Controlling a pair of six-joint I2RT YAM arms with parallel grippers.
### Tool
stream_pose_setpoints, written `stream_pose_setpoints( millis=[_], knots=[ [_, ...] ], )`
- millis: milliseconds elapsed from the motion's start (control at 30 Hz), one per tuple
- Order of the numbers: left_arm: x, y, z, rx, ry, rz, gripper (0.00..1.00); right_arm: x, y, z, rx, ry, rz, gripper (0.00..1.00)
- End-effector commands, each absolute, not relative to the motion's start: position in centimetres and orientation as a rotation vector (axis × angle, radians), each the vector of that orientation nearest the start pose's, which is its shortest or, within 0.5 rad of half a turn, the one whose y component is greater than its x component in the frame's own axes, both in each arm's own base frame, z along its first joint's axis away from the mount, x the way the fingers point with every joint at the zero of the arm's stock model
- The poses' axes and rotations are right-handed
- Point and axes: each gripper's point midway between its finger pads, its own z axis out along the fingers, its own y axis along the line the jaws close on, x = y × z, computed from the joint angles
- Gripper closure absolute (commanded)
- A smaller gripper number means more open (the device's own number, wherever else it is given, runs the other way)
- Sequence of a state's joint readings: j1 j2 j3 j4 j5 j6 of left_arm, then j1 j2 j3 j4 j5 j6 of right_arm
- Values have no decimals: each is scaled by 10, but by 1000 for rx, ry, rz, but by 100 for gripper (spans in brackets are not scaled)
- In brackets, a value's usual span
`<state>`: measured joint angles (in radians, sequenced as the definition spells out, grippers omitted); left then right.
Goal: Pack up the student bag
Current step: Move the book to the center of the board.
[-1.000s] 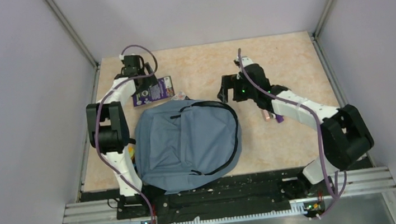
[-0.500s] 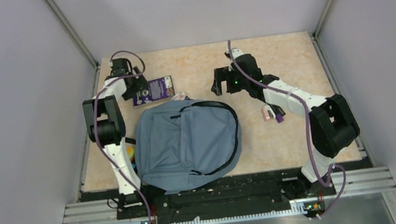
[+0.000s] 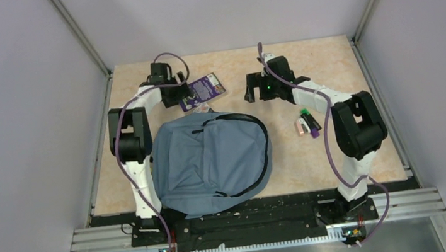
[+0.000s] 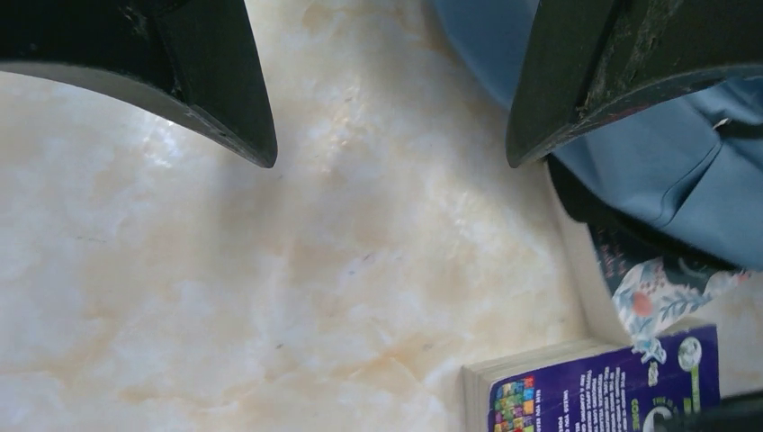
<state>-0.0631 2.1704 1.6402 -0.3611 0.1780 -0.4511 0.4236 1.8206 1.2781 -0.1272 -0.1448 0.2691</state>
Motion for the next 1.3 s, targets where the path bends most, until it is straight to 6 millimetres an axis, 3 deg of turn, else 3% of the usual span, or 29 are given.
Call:
stream_pose_setpoints(
  millis=[0,133,267,367,567,700,900,1067,1267],
  knots=[
    [514,-142,62,-257,2454,-555,16,475,221,123,-222,2223,557,5],
    [507,-155,94,-193,2395,-563,16,493,214,102,-213,2276,550,5],
    [511,-131,140,-189,2283,-487,13,506,216,79,-222,2336,544,6],
    [517,-102,157,-234,2230,-448,11,516,222,69,-221,2340,567,6],
    [520,-41,129,-407,2277,-460,10,535,243,46,-213,2381,673,6],
    [515,-20,102,-480,2318,-472,10,548,254,40,-200,2372,728,6],
    [516,-23,81,-491,2343,-502,11,551,266,25,-163,2375,818,6],
    [515,-36,77,-490,2341,-580,11,543,277,16,-150,2394,922,7],
    [510,-65,78,-424,2340,-632,11,532,272,29,-131,2381,920,7]
  ],
)
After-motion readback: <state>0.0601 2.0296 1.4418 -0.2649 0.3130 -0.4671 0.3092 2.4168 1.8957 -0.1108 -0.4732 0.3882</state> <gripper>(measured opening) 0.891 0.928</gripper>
